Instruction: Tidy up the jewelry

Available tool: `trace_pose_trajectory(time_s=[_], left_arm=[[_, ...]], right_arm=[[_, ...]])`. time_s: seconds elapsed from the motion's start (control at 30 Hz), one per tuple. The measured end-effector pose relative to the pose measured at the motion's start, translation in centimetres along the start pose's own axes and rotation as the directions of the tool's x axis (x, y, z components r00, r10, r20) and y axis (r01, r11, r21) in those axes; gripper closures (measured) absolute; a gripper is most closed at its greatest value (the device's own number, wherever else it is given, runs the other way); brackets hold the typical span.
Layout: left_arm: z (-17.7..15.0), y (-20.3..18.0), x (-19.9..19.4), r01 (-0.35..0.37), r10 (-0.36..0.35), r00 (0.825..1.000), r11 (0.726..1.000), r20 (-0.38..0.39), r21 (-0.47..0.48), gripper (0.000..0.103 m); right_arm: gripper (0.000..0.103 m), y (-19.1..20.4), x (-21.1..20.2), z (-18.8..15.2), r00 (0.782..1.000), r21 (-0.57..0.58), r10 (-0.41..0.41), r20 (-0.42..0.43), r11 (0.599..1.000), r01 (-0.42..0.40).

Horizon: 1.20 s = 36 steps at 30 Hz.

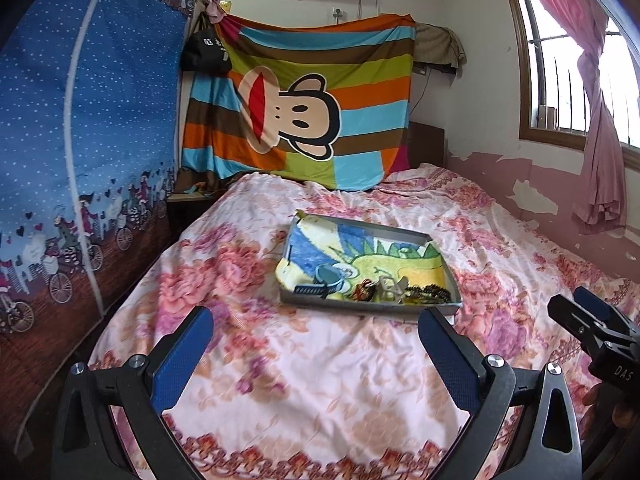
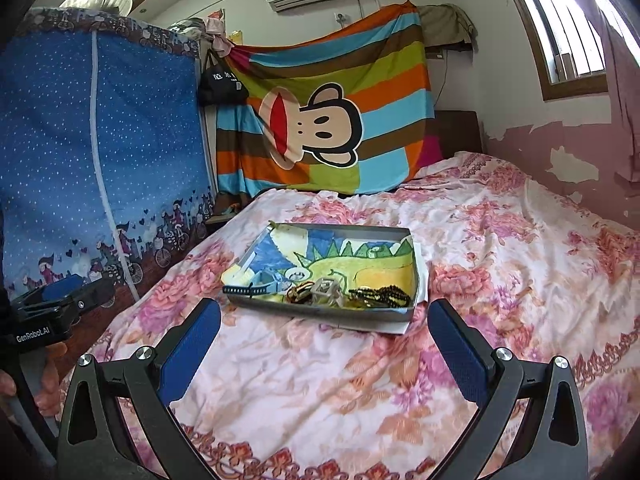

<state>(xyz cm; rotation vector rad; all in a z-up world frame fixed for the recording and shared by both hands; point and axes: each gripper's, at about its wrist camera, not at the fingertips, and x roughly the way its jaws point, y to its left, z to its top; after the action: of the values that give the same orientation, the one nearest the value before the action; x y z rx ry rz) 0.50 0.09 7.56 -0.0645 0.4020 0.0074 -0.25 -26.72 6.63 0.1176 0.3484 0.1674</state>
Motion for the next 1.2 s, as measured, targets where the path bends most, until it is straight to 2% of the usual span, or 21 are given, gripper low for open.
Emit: trace_pose_trajectory(time_s=[0.17, 0.5, 1.2], left_arm=[[-2.0, 0.6, -0.7, -0.02, 0.02, 1.0, 1.0, 0.0, 0.009, 0.0], [-4.8, 1.2, -0.1, -0.023, 0.023, 0.999, 1.0, -0.022, 0.003, 0.0], [-5.5, 1.5, 0.3, -0.022, 0.022, 0.999, 1.0, -0.029, -0.003, 0.0]], right_arm=[[0.001, 0.7, -0.9, -1.6, 1.0, -0.011, -0.013, -0.008, 1.0, 0.012], [0.001, 0.6, 0.0, -3.9, 0.997, -0.017, -0.037, -0.071, 0.999, 0.036], [0.001, 0.3, 0.9, -4.5, 0.994, -0.01, -0.048, -0.095, 0.999, 0.047]])
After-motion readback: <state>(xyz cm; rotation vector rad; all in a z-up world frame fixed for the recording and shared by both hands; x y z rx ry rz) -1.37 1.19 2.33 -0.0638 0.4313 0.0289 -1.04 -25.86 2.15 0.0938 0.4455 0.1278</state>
